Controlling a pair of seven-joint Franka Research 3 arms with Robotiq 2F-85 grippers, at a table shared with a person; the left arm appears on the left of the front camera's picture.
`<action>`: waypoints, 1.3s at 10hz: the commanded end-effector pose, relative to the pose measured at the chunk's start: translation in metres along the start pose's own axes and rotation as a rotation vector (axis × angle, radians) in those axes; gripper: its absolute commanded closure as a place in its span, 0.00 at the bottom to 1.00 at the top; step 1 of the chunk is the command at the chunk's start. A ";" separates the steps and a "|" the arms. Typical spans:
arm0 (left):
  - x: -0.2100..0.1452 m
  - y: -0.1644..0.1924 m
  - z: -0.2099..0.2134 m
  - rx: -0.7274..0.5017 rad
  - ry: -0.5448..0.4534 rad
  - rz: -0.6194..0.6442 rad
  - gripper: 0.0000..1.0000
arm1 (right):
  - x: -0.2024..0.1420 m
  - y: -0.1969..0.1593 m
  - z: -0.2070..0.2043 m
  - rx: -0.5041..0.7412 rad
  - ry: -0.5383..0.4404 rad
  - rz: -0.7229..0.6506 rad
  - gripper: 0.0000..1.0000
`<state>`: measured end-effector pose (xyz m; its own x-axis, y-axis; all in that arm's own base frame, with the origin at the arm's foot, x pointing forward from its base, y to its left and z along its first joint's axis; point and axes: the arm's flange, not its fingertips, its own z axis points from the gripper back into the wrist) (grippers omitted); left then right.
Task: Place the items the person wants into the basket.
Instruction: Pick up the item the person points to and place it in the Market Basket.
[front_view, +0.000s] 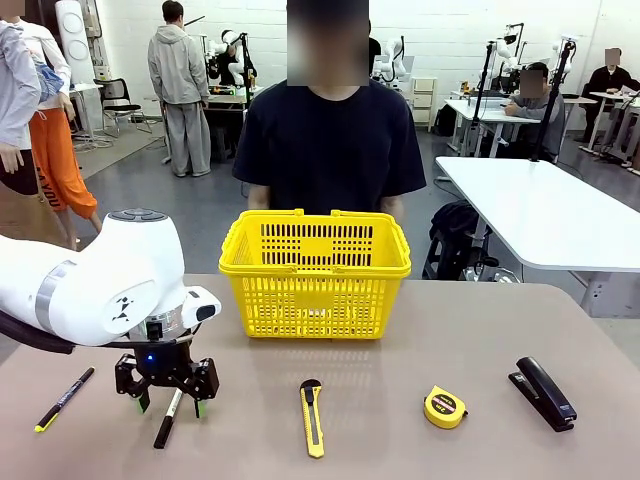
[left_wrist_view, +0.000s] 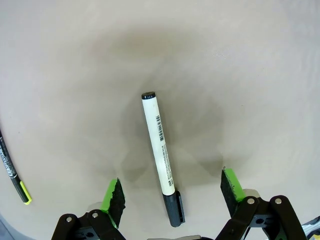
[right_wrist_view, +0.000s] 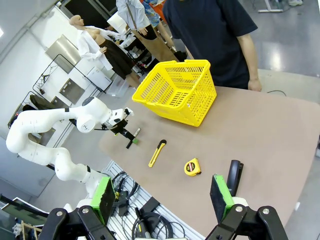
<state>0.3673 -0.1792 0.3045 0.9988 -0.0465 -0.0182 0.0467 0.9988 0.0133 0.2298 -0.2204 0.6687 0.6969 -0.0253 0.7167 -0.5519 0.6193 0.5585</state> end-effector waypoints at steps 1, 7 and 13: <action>-0.024 0.010 -0.010 0.009 -0.029 -0.009 0.00 | 0.002 0.000 0.000 0.021 -0.016 0.013 0.00; -0.025 0.011 -0.009 0.006 -0.037 -0.061 1.00 | 0.002 0.000 0.000 0.021 -0.016 0.013 0.00; -0.023 0.013 -0.010 0.008 -0.029 -0.057 1.00 | 0.002 0.000 0.000 0.021 -0.016 0.013 0.00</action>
<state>0.3708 -0.1825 0.3092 0.9961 -0.0883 0.0049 0.0882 0.9960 0.0136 0.2298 -0.2204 0.6687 0.6967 -0.0250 0.7169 -0.5522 0.6193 0.5583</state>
